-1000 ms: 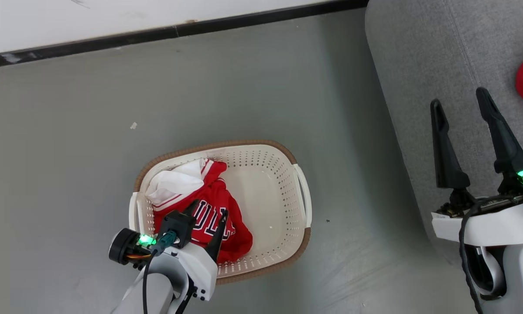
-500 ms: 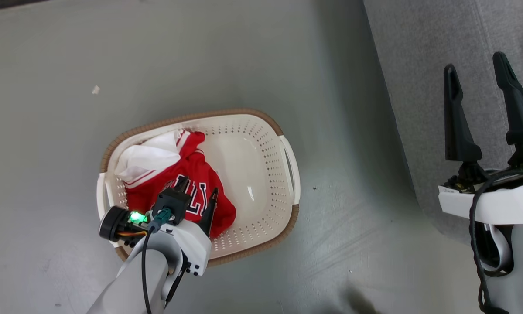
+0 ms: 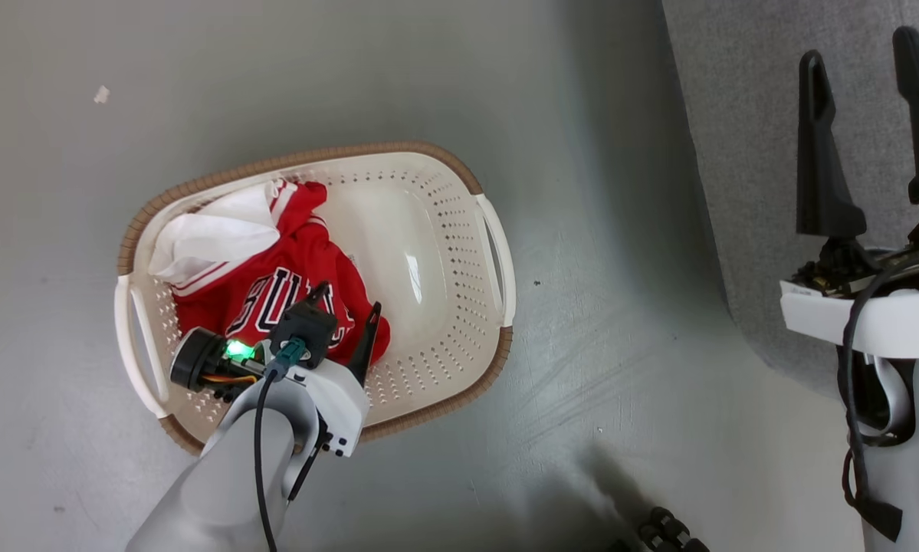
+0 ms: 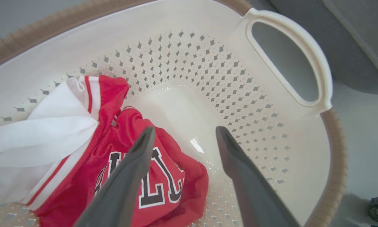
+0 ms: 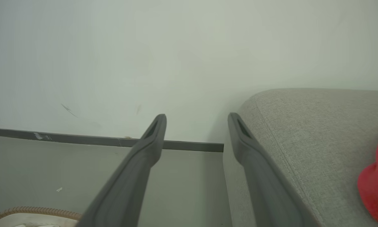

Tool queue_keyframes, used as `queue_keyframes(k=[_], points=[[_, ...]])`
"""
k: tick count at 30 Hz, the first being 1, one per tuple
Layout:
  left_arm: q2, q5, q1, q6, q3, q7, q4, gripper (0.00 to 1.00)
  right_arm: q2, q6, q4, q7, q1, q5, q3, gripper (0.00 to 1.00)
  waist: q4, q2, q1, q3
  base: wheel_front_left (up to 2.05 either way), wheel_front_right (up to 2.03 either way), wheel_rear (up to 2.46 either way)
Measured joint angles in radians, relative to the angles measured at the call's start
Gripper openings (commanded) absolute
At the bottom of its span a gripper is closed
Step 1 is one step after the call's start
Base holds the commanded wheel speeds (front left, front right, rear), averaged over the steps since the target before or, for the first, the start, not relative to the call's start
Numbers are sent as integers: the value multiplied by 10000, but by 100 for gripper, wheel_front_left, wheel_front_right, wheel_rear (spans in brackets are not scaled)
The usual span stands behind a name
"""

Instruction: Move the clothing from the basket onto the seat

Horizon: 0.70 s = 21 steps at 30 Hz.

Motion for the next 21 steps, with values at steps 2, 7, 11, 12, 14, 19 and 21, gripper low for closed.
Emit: queue_keyframes(k=[2,7,11,12,14,19,21], points=[[2,54,-133,-2,-44,-33,77,100,0,0,8,-6,-124,42,-6,100,-46,0,-1,172,0,0,0],[4,42,-575,-2,-128,-33,366,100,0,0,40,-56,-401,174,-52,100,-200,0,0,657,0,0,0],[2,-59,-833,4,-86,-40,585,100,0,0,56,-58,-590,299,-81,100,-318,0,0,946,0,0,0],[6,-82,-892,12,-81,-54,627,100,2,0,75,-58,-628,337,-96,100,-349,0,0,1017,0,0,0],[0,-128,-985,65,-42,-119,702,100,0,0,117,-59,-729,357,-140,100,-405,0,0,1145,0,0,0],[-4,-186,-1372,610,272,-119,1185,100,0,0,249,-104,-772,464,-151,100,-534,0,0,1436,0,0,0],[4,-186,-1548,798,385,-119,1373,100,0,0,268,-104,-917,487,-151,100,-582,0,0,1541,0,0,0]])
